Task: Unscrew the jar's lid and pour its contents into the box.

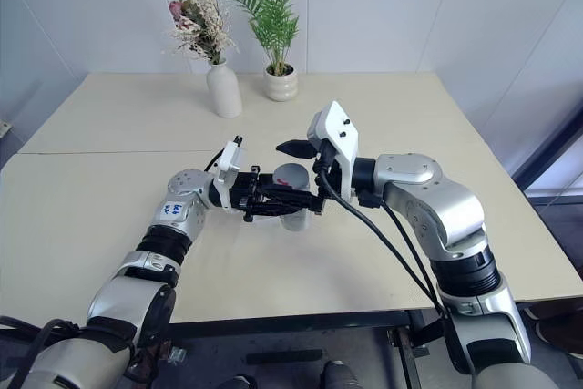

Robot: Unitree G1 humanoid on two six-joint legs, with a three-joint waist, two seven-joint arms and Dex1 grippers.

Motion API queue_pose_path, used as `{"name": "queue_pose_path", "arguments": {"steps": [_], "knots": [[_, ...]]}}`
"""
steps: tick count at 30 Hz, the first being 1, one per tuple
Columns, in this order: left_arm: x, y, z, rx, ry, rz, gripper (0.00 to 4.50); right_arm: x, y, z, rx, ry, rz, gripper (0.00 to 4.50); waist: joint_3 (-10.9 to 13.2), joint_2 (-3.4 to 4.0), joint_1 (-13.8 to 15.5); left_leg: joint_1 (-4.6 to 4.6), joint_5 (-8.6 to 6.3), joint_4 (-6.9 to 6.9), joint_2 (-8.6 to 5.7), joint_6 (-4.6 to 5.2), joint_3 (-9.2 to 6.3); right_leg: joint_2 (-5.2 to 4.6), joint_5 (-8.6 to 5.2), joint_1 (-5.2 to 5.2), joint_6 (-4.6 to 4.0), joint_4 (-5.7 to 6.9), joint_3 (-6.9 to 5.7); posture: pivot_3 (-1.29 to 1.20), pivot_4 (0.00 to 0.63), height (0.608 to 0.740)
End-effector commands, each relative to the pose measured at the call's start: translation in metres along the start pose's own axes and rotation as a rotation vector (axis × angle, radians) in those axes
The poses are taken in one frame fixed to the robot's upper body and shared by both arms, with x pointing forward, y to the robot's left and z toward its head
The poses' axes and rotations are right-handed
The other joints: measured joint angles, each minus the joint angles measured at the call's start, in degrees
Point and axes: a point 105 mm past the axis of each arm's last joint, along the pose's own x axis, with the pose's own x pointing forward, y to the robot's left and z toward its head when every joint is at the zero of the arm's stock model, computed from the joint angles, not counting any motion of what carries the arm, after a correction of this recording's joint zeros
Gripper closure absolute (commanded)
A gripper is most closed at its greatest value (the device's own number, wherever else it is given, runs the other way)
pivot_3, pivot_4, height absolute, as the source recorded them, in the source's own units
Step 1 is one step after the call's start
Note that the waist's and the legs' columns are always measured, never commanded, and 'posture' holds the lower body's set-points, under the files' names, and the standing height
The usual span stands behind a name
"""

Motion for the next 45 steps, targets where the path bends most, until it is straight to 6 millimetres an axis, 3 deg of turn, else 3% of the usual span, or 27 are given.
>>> {"name": "queue_pose_path", "arguments": {"steps": [1,19,22,26,45], "knots": [[0.005,-0.002,0.013,0.055,-0.009,-0.076,2.36,0.001,0.001,0.011,-0.054,-0.025,0.011,0.05,0.0,0.0,0.0,0.0,0.0,0.0,0.0,0.0,0.0,0.0,0.0,0.0,0.0,0.0,0.0,0.0,0.15,0.74],[0.005,-0.003,0.013,0.057,-0.008,-0.075,2.36,0.002,-0.003,0.006,-0.048,-0.016,0.005,0.05,0.0,0.0,0.0,0.0,0.0,0.0,0.0,0.0,0.0,0.0,0.0,0.0,0.0,0.0,0.0,0.0,0.15,0.74],[0.005,-0.003,0.013,0.057,-0.009,-0.075,2.36,0.002,-0.003,0.006,-0.048,-0.016,0.005,0.66,0.0,0.0,0.0,0.0,0.0,0.0,0.0,0.0,0.0,0.0,0.0,0.0,0.0,0.0,0.0,0.0,0.15,0.74],[0.005,-0.003,0.013,0.057,-0.01,-0.074,2.36,0.001,-0.003,0.007,-0.051,-0.02,0.006,1.94,0.0,0.0,0.0,0.0,0.0,0.0,0.0,0.0,0.0,0.0,0.0,0.0,0.0,0.01,0.0,0.0,0.15,0.74],[0.005,-0.007,0.008,0.039,-0.006,-0.08,2.36,-0.005,-0.001,0.022,-0.072,-0.053,0.053,1.94,0.0,0.0,0.0,0.01,0.0,0.0,0.0,0.0,0.0,0.0,0.0,0.0,0.0,0.01,0.0,0.0,0.15,0.74]]}}
